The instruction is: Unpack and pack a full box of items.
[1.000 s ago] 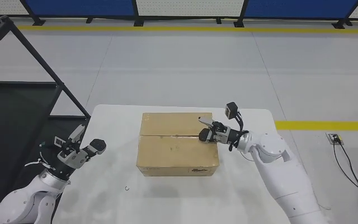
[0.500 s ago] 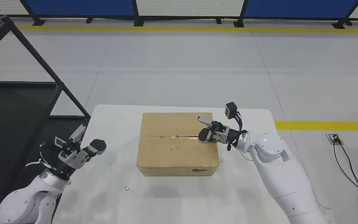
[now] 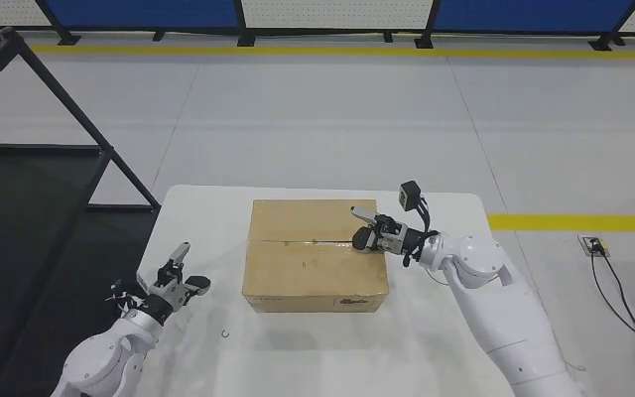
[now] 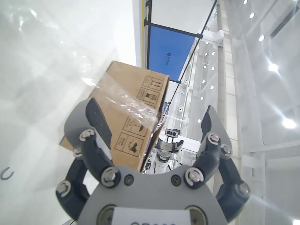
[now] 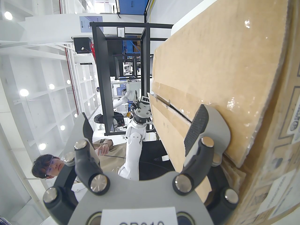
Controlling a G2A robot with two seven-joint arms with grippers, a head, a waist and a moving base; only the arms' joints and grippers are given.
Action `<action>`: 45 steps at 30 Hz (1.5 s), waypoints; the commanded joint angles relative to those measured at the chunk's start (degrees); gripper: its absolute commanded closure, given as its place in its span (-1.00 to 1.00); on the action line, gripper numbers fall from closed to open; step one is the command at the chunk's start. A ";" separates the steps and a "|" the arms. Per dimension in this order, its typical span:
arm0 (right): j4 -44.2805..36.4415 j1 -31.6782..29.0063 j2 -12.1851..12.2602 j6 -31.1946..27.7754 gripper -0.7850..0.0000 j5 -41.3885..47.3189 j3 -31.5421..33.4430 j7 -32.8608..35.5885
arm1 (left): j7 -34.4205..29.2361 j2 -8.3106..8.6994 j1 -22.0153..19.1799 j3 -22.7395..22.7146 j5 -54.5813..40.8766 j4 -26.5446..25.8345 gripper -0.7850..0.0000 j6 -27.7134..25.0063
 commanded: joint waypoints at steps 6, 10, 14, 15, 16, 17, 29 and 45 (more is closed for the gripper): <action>0.00 0.00 0.00 0.00 -1.00 0.00 0.00 0.00 | 4.27 -1.14 -3.73 5.22 0.12 3.81 -1.00 0.56; 0.00 0.00 0.00 0.00 -1.00 0.00 0.00 0.00 | 7.13 -1.94 -6.26 7.55 -1.22 6.08 -1.00 0.40; 0.00 0.00 0.00 0.00 -1.00 0.00 0.00 0.00 | 10.51 -2.82 -8.93 9.24 -3.78 8.68 -1.00 0.40; 0.00 0.00 0.00 0.00 -1.00 0.00 0.00 0.00 | 11.67 -3.08 -9.56 9.91 -3.85 9.33 -1.00 -0.03; 0.00 0.00 0.00 0.00 -1.00 0.00 0.00 0.00 | 12.40 -3.36 -10.11 10.51 -4.68 10.00 -1.00 -0.24; 0.00 0.00 0.00 0.00 -1.00 0.00 0.00 0.00 | 13.43 -3.60 -10.67 10.87 -5.26 10.65 -1.00 -0.71; 0.00 0.00 0.00 0.00 -1.00 0.00 0.00 0.00 | 22.70 -6.12 -14.81 12.39 -10.31 15.06 -1.00 -12.08; 0.00 0.00 0.00 0.00 -1.00 0.00 0.00 0.00 | 24.95 -6.85 -17.02 5.30 -15.83 10.92 -1.00 -15.55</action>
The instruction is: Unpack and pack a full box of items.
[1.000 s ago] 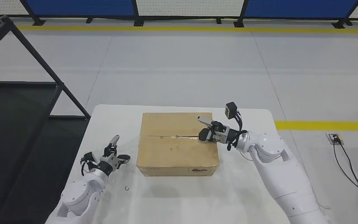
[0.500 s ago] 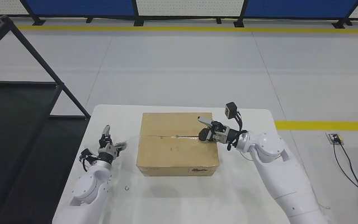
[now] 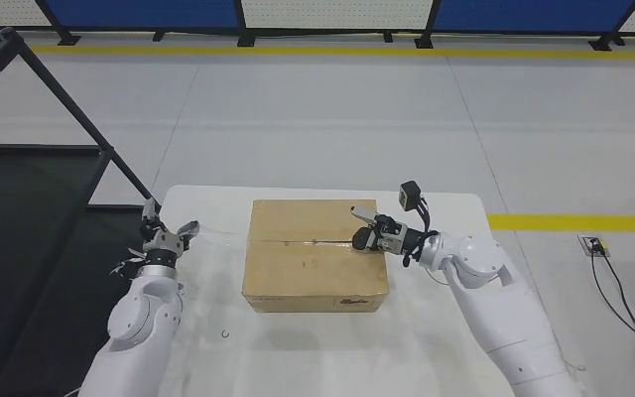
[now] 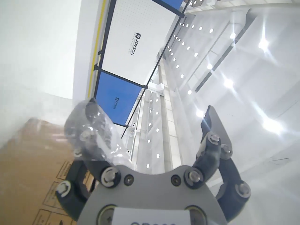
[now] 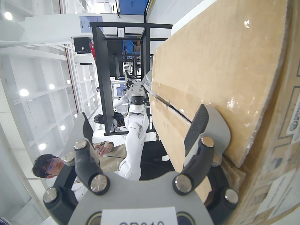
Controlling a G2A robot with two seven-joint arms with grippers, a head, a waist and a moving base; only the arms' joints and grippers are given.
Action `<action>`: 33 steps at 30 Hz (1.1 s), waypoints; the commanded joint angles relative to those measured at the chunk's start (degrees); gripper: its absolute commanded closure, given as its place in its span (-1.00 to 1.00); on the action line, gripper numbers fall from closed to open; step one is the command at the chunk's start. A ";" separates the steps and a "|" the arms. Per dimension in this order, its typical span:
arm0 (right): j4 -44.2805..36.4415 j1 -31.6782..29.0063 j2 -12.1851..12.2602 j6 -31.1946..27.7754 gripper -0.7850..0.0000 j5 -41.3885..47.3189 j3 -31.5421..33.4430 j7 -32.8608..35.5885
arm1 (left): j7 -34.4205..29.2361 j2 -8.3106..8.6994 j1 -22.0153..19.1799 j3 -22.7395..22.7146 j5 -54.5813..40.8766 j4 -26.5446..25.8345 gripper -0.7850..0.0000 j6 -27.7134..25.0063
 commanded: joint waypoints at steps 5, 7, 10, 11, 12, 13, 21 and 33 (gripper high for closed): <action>0.00 0.00 0.00 0.00 -1.00 0.00 0.00 0.00 | 0.00 0.10 1.68 -2.91 0.14 -5.98 -1.00 0.56; 0.00 0.00 0.00 0.00 -1.00 0.00 0.00 0.00 | 0.20 0.13 2.67 -3.64 0.83 -8.73 -1.00 0.79; 0.00 0.00 0.00 0.00 -1.00 0.00 0.00 0.00 | 0.49 0.11 4.39 -4.22 2.12 -13.02 -1.00 1.07; 0.00 0.00 0.00 0.00 -1.00 0.00 0.00 0.00 | 0.72 0.10 4.95 -4.40 2.64 -14.27 -1.00 1.11; 0.00 0.00 0.00 0.00 -1.00 0.00 0.00 0.00 | 0.96 0.07 5.42 -4.51 3.05 -15.55 -1.00 1.15; 0.00 0.00 0.00 0.00 -1.00 0.00 0.00 0.00 | 1.12 0.02 5.77 -4.58 3.26 -16.70 -1.00 1.26; 0.00 0.00 0.00 0.00 -1.00 0.00 0.00 0.00 | 2.50 -0.27 6.42 -5.20 5.00 -23.07 -1.00 3.06; -3.17 -2.41 0.62 1.19 -1.00 -0.63 1.46 -2.46 | 3.20 -0.77 3.90 -4.42 7.19 -27.55 -1.00 6.85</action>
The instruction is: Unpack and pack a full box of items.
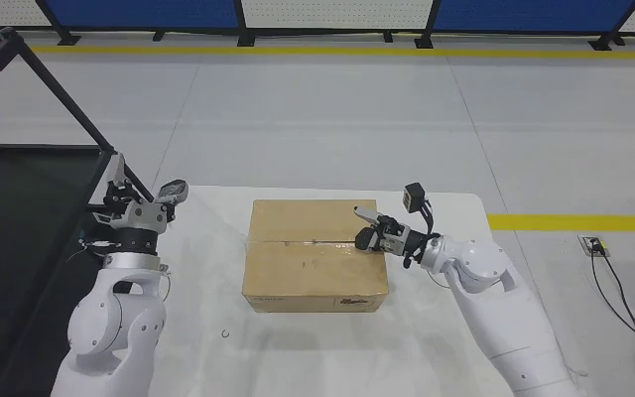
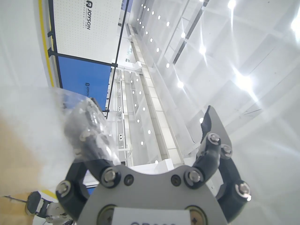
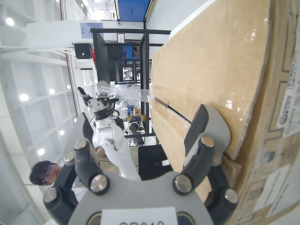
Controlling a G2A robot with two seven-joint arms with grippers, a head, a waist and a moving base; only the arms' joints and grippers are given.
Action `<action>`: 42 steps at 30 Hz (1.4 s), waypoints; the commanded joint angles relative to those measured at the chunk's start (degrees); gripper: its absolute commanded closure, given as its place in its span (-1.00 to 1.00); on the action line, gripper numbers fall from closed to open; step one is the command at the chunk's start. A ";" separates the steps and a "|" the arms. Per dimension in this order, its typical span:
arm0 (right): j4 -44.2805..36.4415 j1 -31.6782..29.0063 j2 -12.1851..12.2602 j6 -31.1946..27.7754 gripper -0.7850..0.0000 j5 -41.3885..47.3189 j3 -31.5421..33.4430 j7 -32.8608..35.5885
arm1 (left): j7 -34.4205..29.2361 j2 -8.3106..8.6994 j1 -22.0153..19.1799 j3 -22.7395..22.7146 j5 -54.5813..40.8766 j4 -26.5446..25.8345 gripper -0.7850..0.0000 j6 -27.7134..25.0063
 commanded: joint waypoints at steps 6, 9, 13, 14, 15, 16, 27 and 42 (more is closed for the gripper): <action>-0.98 -0.55 0.34 0.52 -1.00 -0.08 0.64 -0.28 | 0.05 -0.35 -0.90 1.19 1.52 -1.54 -1.00 1.52; -1.25 -0.58 0.43 0.87 -1.00 -0.05 0.76 -0.41 | -0.12 -0.52 -1.18 2.04 2.17 -2.44 -1.00 2.02; -1.59 -0.58 0.55 1.51 -1.00 -0.53 0.73 -0.86 | -0.21 -0.76 -1.79 3.52 3.35 -3.61 -1.00 3.26; -1.68 -0.57 0.57 1.77 -1.00 -0.64 0.69 -0.98 | -0.37 -0.81 -2.04 4.02 3.86 -3.95 -1.00 3.63; -1.75 -0.56 0.59 2.06 -1.00 -0.72 0.64 -1.06 | -0.48 -0.89 -2.24 4.52 4.16 -4.18 -1.00 3.91; -1.79 -0.54 0.61 2.36 -1.00 -0.88 0.57 -1.08 | -0.73 -0.94 -2.45 5.06 4.67 -4.42 -1.00 4.33; -2.72 -0.92 0.93 3.37 -1.00 -1.66 0.77 -2.35 | -1.64 -1.67 -4.69 9.97 9.03 -5.56 -1.00 7.87; -5.00 -2.95 1.65 3.51 -1.00 -1.53 2.16 -2.69 | -5.68 -2.54 -9.11 17.05 16.88 -5.29 -1.00 15.45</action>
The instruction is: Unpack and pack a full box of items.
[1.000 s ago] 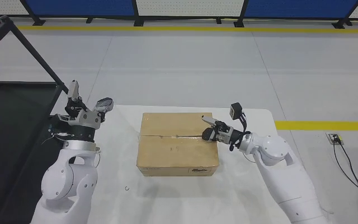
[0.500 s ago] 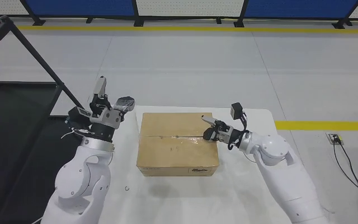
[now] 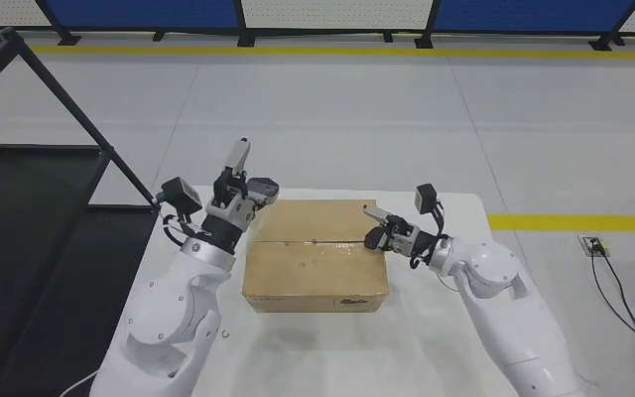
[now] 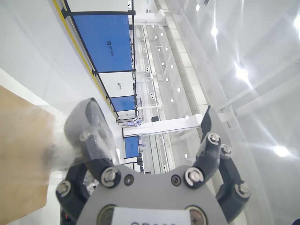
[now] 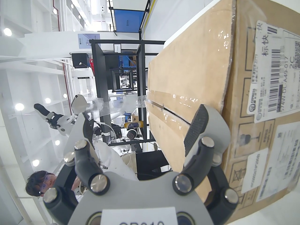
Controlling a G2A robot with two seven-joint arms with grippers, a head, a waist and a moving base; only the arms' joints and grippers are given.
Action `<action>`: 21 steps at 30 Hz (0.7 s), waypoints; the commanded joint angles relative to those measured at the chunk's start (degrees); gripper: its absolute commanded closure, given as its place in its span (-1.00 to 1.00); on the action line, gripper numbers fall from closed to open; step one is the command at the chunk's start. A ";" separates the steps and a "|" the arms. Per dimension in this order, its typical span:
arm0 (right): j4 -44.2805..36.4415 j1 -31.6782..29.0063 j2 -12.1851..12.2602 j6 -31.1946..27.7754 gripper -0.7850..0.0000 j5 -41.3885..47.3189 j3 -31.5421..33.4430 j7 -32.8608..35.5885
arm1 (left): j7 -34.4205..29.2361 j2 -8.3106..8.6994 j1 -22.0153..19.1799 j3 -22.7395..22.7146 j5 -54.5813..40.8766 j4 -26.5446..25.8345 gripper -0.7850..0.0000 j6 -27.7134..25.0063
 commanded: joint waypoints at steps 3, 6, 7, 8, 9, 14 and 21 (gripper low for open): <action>-0.26 -0.28 0.13 0.05 -1.00 -0.03 0.08 -0.01 | -1.09 -0.27 -1.30 2.03 2.61 0.05 -1.00 1.78; -0.41 -0.48 0.21 0.13 -1.00 -0.03 0.11 -0.08 | -1.81 -0.50 -2.34 3.19 3.73 0.31 -1.00 2.78; -0.46 -0.54 0.24 0.15 -1.00 0.04 0.16 -0.13 | -1.99 -0.59 -2.67 3.60 4.04 0.39 -1.00 3.05; -0.51 -0.58 0.27 0.16 -1.00 0.05 0.18 -0.13 | -2.05 -0.69 -3.00 4.00 4.42 0.44 -1.00 3.26; -0.54 -0.61 0.30 0.16 -1.00 0.06 0.20 -0.13 | -2.07 -0.80 -3.29 4.40 4.65 0.52 -1.00 3.43; -0.64 -0.93 0.44 -0.34 -1.00 0.67 0.65 -0.46 | -2.19 -1.40 -4.91 6.39 5.39 1.56 -1.00 4.39; -1.40 -1.78 0.71 -0.59 -1.00 0.87 1.13 -0.56 | -2.29 -2.30 -7.20 9.02 6.52 4.12 -1.00 5.55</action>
